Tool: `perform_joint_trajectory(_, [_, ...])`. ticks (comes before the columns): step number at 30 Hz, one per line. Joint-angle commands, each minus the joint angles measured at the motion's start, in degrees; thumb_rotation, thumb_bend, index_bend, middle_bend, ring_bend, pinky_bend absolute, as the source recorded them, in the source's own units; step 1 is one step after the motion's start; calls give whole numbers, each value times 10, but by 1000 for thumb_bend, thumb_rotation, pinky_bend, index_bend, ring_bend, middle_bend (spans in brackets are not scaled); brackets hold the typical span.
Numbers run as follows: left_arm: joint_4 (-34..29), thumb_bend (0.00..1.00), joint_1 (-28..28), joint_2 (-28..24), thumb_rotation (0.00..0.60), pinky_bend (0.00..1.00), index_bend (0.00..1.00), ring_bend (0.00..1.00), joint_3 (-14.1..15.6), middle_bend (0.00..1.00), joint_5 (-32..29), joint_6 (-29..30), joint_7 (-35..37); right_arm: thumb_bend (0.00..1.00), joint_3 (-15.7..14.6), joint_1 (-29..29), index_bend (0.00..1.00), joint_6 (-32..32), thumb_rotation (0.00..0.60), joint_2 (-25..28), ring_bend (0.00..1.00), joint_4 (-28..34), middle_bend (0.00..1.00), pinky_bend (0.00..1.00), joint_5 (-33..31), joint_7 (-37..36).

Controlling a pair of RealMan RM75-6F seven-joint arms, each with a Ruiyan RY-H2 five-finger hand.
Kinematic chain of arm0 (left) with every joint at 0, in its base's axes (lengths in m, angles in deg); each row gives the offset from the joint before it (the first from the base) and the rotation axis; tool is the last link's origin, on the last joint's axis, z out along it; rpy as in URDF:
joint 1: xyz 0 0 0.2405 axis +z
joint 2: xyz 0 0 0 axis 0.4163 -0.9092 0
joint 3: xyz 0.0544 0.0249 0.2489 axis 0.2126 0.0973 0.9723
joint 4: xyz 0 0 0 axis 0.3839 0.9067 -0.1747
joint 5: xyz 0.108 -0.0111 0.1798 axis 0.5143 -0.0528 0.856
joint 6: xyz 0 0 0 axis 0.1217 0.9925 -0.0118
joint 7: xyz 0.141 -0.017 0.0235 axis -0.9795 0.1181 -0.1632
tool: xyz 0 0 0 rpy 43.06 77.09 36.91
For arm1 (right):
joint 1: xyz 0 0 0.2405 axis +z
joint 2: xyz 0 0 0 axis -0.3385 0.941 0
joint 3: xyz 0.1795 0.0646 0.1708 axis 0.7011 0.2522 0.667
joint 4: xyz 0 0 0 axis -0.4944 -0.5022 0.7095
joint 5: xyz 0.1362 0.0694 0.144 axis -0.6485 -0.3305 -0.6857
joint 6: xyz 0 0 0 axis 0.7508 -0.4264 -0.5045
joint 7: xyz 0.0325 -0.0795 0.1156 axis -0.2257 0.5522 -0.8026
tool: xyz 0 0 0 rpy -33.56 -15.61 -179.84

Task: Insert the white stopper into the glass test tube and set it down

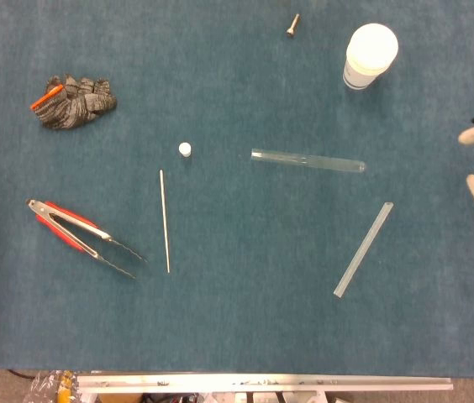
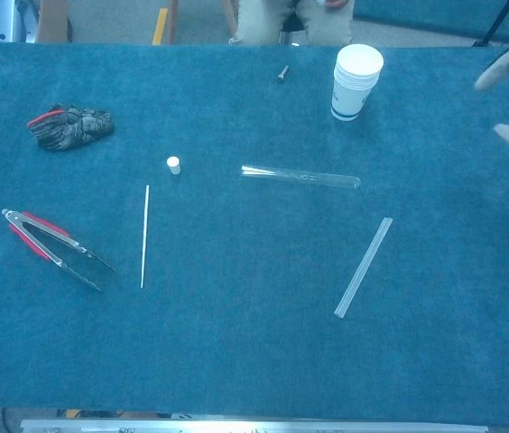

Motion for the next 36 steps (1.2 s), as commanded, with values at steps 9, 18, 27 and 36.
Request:
perform_joint_trajectory(9, [-3, 320, 5, -2, 600, 51, 339, 33, 7, 222, 6, 5, 1, 305, 29, 97, 397, -97, 600, -91, 175, -60, 279, 352, -84, 57])
perform_joint_trajectory(18, [-11, 320, 16, -12, 600, 50, 340, 34, 16, 222, 24, 20, 3, 305, 46, 182, 411, -150, 600, -167, 180, -103, 279, 352, -173, 127])
perform_joint_trajectory(27, [-13, 320, 26, -17, 600, 51, 340, 34, 22, 220, 37, 33, 11, 291, 47, 258, 411, -140, 600, -244, 181, -155, 279, 352, -288, 234])
perform_joint_trajectory(36, [-6, 320, 27, -16, 600, 51, 340, 34, 25, 220, 46, 32, 22, 250, 28, 301, 417, -117, 600, -315, 178, -212, 279, 352, -346, 292])
